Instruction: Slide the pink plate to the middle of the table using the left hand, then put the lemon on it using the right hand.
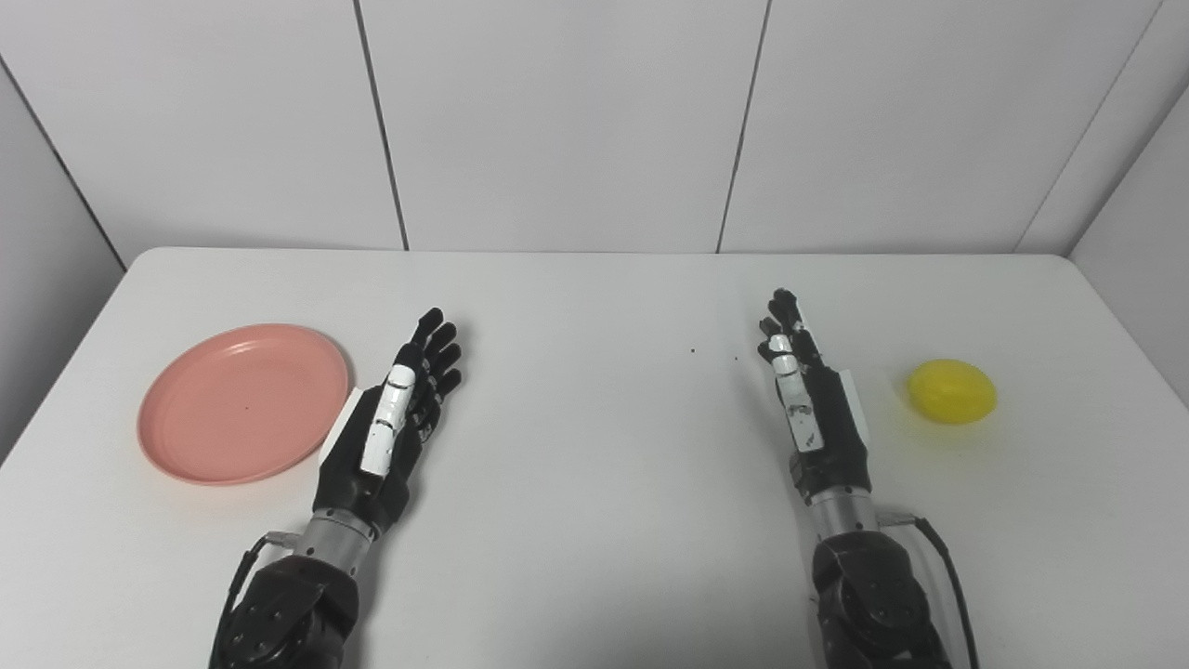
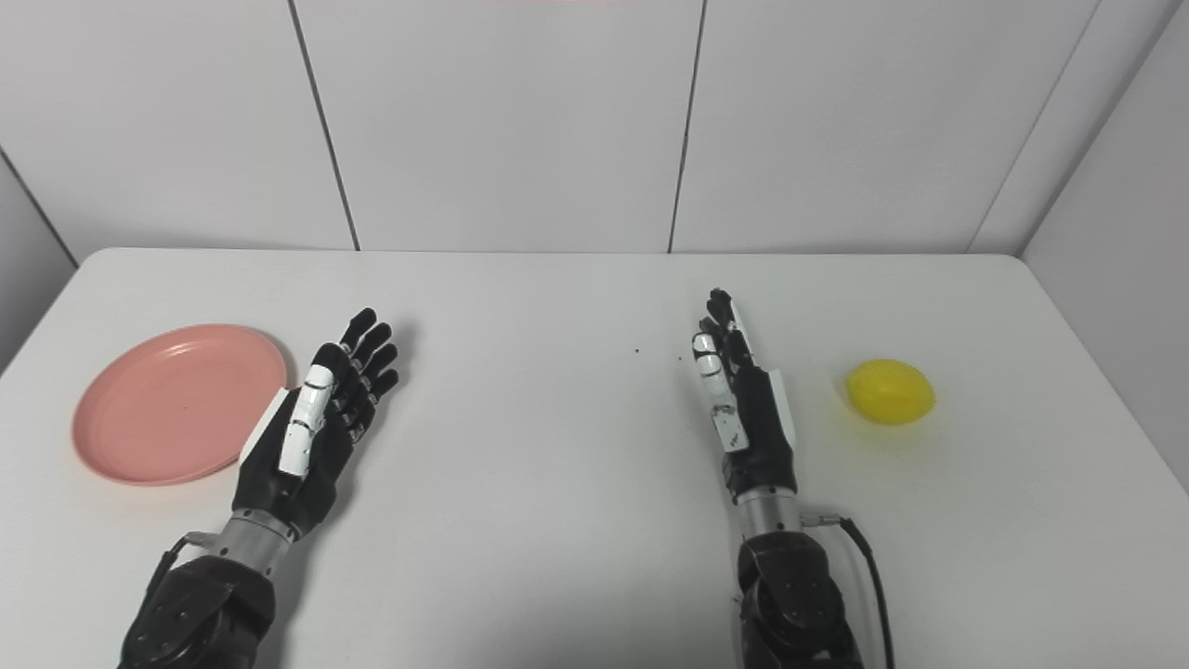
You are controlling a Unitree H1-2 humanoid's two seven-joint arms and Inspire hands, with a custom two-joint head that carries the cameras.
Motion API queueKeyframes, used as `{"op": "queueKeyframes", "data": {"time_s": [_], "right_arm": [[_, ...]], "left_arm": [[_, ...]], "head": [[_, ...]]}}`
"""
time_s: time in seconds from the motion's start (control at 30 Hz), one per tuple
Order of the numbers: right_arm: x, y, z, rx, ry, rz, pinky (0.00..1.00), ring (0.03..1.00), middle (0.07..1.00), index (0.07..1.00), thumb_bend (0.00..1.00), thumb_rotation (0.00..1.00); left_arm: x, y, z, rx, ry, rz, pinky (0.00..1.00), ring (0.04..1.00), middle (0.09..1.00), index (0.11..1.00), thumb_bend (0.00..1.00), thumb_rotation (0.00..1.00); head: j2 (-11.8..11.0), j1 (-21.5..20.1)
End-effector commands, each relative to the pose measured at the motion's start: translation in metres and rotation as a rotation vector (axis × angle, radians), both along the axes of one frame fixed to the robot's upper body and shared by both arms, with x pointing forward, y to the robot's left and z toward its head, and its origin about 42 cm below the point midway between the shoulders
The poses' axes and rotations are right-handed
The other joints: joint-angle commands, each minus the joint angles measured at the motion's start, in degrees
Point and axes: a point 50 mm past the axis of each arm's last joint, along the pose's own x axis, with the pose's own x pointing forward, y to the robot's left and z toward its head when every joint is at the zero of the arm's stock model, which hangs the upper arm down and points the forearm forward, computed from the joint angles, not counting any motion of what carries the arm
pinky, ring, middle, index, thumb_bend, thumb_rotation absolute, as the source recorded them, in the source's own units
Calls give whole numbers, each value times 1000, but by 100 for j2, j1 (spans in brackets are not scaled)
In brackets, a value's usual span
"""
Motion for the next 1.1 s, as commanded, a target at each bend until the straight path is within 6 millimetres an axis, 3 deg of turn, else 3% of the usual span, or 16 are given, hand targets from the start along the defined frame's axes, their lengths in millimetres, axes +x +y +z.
{"op": "queueKeyframes", "data": {"time_s": [0.0,0.23,0.43,0.63,0.77,0.9,1.07], "right_arm": [[1,3,17,0,-30,5,965,949,959,949,686,884],[-26,5,19,29,14,31,985,976,980,974,637,875],[-43,7,10,19,15,19,975,972,982,982,676,888],[-47,11,9,40,7,13,973,970,975,976,680,858],[-46,9,1,21,1,18,970,972,977,983,639,881],[-50,16,23,-3,-29,21,983,985,988,998,599,930],[-50,10,23,-23,-20,21,988,984,994,998,596,937]], "left_arm": [[-2,-5,14,-11,-49,12,1000,1000,1000,1000,589,940],[-19,-9,13,-43,-59,27,1000,1000,1000,1000,586,973],[-24,-12,6,-65,-53,68,1000,1000,1000,1000,562,916],[-26,-16,8,-60,-51,81,1000,1000,1000,1000,560,959],[-30,-13,-1,-47,-28,95,1000,1000,1000,1000,566,944],[-28,-5,-15,-29,-14,90,1000,1000,1000,1000,604,930],[-24,-8,-21,-46,-17,98,1000,1000,1000,1000,622,890]], "head": [[-1,23],[-66,62],[-161,-28],[-195,67],[-268,123],[-288,258],[-411,484]]}}
